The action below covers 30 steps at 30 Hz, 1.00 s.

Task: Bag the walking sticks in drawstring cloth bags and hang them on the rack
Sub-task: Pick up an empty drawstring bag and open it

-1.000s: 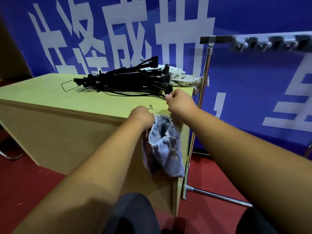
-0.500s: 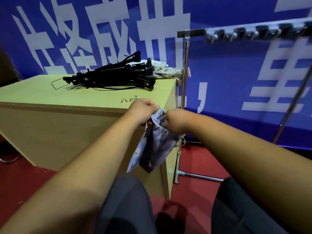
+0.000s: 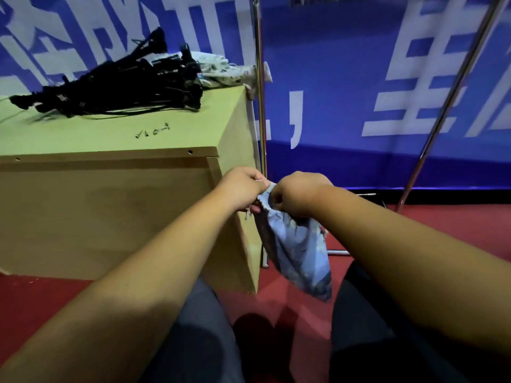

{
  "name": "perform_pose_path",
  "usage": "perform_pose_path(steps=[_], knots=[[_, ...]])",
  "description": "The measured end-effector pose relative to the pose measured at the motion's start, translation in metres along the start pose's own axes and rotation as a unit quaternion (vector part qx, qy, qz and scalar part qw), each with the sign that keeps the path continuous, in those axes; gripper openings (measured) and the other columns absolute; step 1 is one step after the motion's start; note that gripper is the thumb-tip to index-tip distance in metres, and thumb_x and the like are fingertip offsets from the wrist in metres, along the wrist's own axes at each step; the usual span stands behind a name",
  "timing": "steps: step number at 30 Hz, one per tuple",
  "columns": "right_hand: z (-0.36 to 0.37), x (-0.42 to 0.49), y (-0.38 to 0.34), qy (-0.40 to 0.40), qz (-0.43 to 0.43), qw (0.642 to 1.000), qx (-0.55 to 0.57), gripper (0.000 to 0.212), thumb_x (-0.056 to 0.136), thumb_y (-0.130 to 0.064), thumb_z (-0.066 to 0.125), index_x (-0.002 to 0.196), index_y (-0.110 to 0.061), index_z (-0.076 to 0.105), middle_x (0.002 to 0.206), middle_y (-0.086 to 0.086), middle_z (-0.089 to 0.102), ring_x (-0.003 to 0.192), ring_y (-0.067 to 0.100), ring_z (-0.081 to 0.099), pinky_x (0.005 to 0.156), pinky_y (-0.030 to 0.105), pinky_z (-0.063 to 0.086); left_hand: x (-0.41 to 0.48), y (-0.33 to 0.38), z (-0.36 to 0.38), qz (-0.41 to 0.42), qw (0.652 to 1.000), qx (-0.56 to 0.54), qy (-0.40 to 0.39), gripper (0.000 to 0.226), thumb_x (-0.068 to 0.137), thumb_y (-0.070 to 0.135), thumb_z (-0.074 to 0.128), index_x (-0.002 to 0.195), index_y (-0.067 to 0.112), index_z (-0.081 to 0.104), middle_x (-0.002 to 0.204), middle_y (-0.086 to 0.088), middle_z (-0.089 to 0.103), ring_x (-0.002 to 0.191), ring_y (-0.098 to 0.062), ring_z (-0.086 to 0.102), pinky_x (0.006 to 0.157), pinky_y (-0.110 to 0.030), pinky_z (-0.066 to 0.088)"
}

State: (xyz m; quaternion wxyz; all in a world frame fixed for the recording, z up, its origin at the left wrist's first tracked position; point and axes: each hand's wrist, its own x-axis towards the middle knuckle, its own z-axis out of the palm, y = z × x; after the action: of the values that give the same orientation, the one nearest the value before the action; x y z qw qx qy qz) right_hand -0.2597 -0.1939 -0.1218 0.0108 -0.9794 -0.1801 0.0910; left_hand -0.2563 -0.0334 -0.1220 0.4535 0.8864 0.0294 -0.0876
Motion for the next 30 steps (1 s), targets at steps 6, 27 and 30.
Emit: perform_pose_path(steps=[6, 27, 30], knots=[[0.060, 0.029, 0.029, -0.017, 0.040, 0.998, 0.050, 0.010, 0.101, -0.040, 0.061, 0.103, -0.043, 0.071, 0.104, -0.005, 0.069, 0.096, 0.026, 0.065, 0.070, 0.033, 0.048, 0.043, -0.048, 0.042, -0.055, 0.998, 0.001, -0.027, 0.023, 0.106, 0.019, 0.064, 0.083, 0.018, 0.062, 0.083, -0.007, 0.059, 0.056, -0.028, 0.070, 0.064, -0.041, 0.067], [0.147, 0.114, 0.038, -0.215, 0.035, 0.974, 0.059, 0.054, 0.097, -0.002, 0.058, 0.148, -0.017, 0.062, 0.145, 0.012, 0.065, 0.128, 0.035, 0.063, 0.105, 0.038, 0.053, 0.115, -0.136, 0.104, -0.077, 0.925, 0.346, -0.139, 0.018, 0.098, 0.029, 0.062, 0.097, 0.014, 0.071, 0.098, -0.010, 0.070, 0.098, -0.031, 0.069, 0.082, -0.032, 0.050], [0.139, 0.115, 0.032, -0.164, 0.090, 0.976, 0.110, 0.032, 0.090, -0.005, 0.061, 0.120, -0.011, 0.073, 0.119, 0.012, 0.074, 0.108, 0.035, 0.069, 0.095, 0.039, 0.058, 0.102, -0.131, 0.093, -0.075, 0.950, 0.271, -0.136, 0.024, 0.101, 0.026, 0.059, 0.106, 0.009, 0.075, 0.096, -0.015, 0.076, 0.094, -0.034, 0.074, 0.081, -0.035, 0.058]])
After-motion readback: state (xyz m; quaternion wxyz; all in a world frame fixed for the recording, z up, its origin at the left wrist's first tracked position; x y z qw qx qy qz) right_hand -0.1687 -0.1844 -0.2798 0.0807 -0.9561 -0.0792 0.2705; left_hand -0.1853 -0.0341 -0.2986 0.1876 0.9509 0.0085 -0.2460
